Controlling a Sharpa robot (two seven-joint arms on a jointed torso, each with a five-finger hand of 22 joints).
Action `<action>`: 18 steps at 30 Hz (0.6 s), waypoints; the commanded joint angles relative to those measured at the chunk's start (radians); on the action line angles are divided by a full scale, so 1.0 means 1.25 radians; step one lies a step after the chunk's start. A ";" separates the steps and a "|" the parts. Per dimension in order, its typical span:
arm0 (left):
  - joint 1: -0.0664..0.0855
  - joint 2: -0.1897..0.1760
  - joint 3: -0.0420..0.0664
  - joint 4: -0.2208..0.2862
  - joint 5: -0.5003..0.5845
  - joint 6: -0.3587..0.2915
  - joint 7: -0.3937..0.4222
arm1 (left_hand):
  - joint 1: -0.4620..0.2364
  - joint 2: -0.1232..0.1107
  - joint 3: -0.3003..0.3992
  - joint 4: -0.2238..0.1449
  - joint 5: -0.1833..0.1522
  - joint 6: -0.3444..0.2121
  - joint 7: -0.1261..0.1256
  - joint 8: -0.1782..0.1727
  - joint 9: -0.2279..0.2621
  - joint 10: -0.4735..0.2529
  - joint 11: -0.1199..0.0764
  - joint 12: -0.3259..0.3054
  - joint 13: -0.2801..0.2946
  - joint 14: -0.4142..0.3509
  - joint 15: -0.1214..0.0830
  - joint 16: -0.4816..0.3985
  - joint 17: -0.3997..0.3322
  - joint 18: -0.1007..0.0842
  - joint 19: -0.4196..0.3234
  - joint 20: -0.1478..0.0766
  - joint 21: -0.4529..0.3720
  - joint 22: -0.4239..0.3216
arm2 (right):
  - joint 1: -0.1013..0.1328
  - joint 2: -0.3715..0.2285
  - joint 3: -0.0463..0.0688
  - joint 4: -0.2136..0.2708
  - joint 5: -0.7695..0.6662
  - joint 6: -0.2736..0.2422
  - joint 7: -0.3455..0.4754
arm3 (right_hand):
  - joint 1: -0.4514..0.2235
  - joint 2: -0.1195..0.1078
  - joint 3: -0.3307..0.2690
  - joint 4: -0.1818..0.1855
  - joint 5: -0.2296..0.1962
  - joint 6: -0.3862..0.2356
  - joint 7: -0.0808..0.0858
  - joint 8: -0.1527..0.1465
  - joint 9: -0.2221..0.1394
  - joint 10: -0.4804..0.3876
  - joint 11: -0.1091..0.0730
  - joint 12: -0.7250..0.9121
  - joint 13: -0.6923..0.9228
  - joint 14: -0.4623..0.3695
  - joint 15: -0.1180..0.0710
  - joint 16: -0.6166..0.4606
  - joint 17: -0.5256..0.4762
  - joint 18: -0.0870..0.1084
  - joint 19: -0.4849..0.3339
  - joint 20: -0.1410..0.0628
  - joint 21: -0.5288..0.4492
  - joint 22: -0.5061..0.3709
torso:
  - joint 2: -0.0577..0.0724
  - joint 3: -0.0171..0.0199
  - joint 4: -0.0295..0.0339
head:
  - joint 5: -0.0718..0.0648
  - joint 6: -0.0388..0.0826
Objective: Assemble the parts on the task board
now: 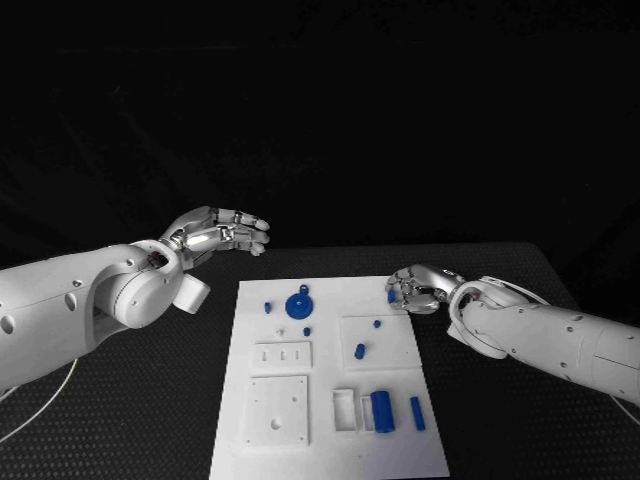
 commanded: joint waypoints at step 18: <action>0.000 0.001 0.000 0.001 -0.001 0.014 0.001 | 0.001 -0.003 0.001 0.005 -0.003 -0.003 0.004 -0.004 -0.001 0.000 0.006 -0.006 -0.001 0.001 0.005 -0.004 0.002 0.005 0.000 0.005 -0.003 0.001 | -0.001 0.004 0.000 -0.003 -0.019 -0.017 -0.011 | -0.009 0.031 0.022 -0.024 -0.004 0.203 -0.024 0.038 0.042 -0.023 -0.036 0.000 -0.004 0.023 -0.027 0.012 0.002 0.007 0.029 -0.012 0.013 0.013 | 0.000 0.0000 0.0000 | 0.001 -0.004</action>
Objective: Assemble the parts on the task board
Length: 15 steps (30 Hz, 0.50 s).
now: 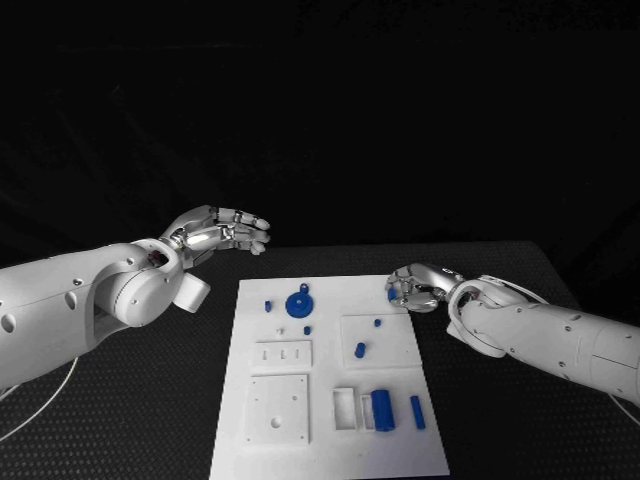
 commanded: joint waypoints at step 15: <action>0.000 0.001 0.000 0.002 -0.001 0.014 0.000 | 0.001 -0.002 0.001 0.007 -0.003 -0.001 0.003 -0.003 0.000 0.003 0.005 -0.002 0.000 0.002 0.005 -0.005 0.002 0.006 0.000 0.006 -0.003 0.002 | 0.000 -0.002 0.000 0.007 0.007 -0.022 -0.009 | -0.004 0.017 0.001 -0.016 -0.004 0.207 -0.026 0.008 0.011 -0.013 -0.038 -0.001 -0.001 0.015 -0.011 0.004 0.001 0.016 0.010 -0.004 0.008 0.013 | 0.000 0.0001 -0.0001 | 0.000 -0.001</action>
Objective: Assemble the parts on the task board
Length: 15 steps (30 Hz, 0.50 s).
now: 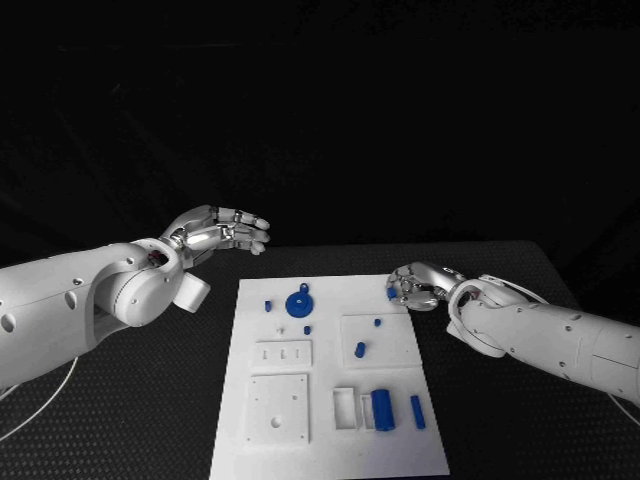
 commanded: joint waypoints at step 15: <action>0.000 0.001 0.000 0.004 -0.001 0.013 -0.002 | -0.002 -0.002 -0.005 0.013 -0.003 0.015 -0.005 0.005 0.004 0.026 -0.002 0.005 0.006 0.016 0.002 0.000 0.010 0.009 0.006 0.004 0.000 0.004 | 0.000 -0.001 0.000 0.016 0.019 -0.007 -0.016 | -0.006 0.008 -0.005 -0.005 -0.004 0.216 -0.025 0.017 0.017 -0.006 -0.036 0.007 0.006 0.015 -0.006 0.010 0.005 0.006 0.013 -0.005 0.011 0.015 | 0.000 -0.0005 0.0002 | 0.000 0.000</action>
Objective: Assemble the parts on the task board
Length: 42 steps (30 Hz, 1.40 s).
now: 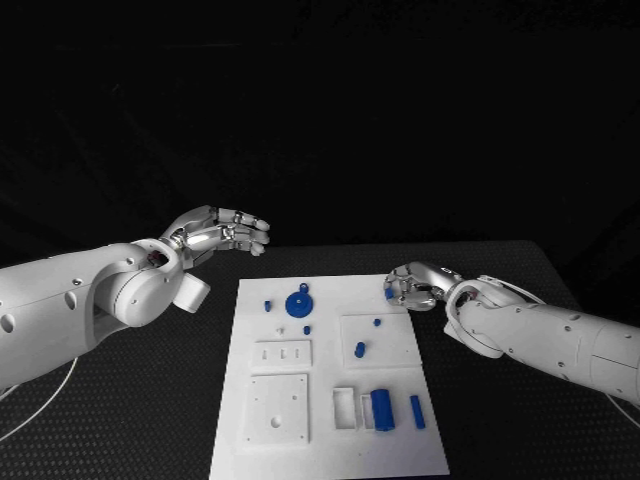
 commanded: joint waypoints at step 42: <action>0.000 0.021 0.000 0.008 -0.076 -0.020 -0.181 | -0.107 -0.004 -0.034 0.096 -0.005 0.081 -0.031 0.020 -0.002 0.100 -0.041 0.027 0.026 0.074 -0.029 0.047 0.045 0.013 0.048 -0.023 0.017 0.006 | 0.070 -0.015 0.007 0.127 -0.180 0.002 -0.175 | -0.025 0.032 -0.013 -0.007 -0.004 0.187 -0.023 0.038 0.117 -0.025 -0.032 0.042 0.032 0.011 -0.009 0.017 0.012 0.007 0.002 -0.008 0.031 0.017 | -0.003 -0.0014 0.0000 | -0.001 0.005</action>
